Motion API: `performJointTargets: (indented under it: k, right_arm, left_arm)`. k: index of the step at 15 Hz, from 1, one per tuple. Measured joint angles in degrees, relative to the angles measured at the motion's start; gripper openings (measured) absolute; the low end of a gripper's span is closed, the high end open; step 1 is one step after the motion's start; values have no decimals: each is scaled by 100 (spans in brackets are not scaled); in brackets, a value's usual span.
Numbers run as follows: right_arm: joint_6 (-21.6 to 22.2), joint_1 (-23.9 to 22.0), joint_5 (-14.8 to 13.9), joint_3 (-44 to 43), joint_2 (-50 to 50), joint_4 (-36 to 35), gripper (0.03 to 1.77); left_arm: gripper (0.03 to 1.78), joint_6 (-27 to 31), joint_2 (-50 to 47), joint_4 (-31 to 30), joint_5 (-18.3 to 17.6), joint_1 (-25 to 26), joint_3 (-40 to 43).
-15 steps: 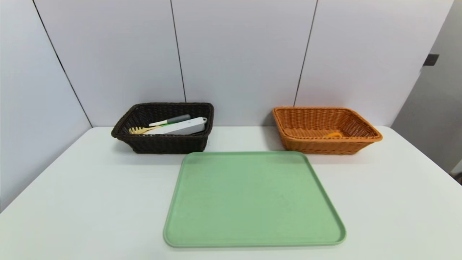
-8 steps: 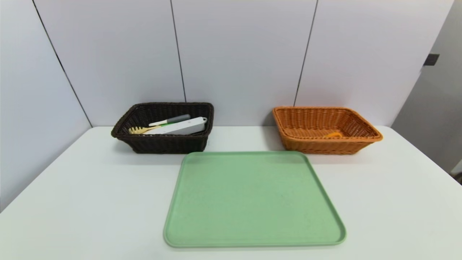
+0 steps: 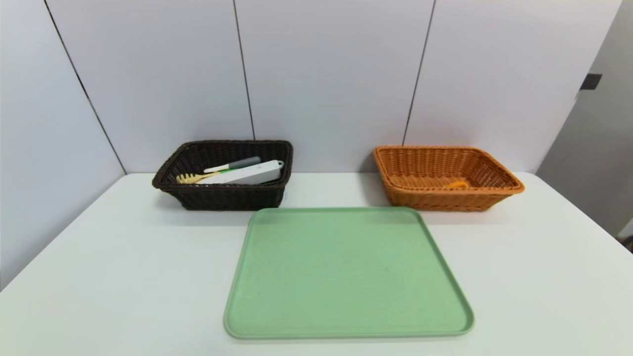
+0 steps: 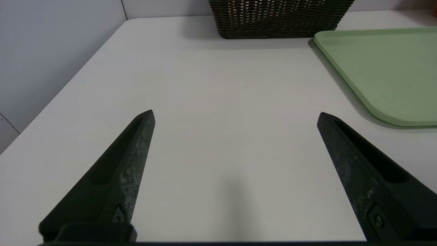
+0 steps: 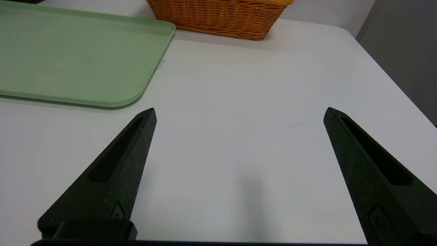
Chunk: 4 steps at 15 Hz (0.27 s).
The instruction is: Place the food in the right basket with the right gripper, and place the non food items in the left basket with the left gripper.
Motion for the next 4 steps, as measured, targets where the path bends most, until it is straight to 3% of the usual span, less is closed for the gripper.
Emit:
performJointTargets:
  k: [4]
  right_arm:
    - [33,0,-44,-17,0,50,169]
  left_arm:
    - [169,2,1,0,0,0,0]
